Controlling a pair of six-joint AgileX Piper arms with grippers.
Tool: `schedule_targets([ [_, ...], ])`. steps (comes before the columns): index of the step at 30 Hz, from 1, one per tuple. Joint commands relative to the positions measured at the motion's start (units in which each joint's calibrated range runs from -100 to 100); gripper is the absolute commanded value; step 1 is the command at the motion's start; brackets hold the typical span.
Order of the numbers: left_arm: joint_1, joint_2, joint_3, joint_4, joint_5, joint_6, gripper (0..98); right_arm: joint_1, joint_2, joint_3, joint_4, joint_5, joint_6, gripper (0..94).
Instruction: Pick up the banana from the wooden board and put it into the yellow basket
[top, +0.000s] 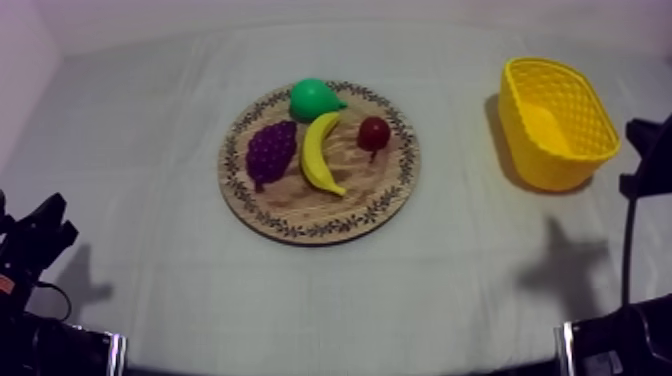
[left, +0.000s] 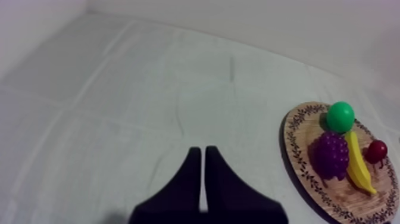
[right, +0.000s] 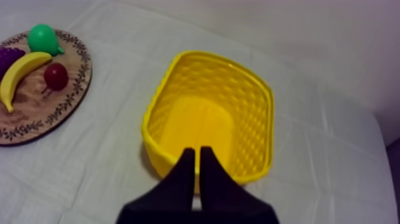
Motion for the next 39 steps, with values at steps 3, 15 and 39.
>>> schedule_targets([
  [3, 0.0, -0.1, 0.0, 0.00, 0.0, 0.0, 0.0, -0.6, 7.1, -12.6, 0.6, 3.6, -0.6, 0.7],
  [15, 0.0, -0.1, 0.0, 0.00, 0.0, 0.0, 0.0, -4.3, 22.7, -36.3, 4.3, 12.7, -4.7, 0.7],
  [39, 0.0, -0.1, 0.0, 0.00, 0.0, 0.0, 0.0, -23.0, 42.5, -57.4, 12.7, 22.4, -11.9, 0.7],
])
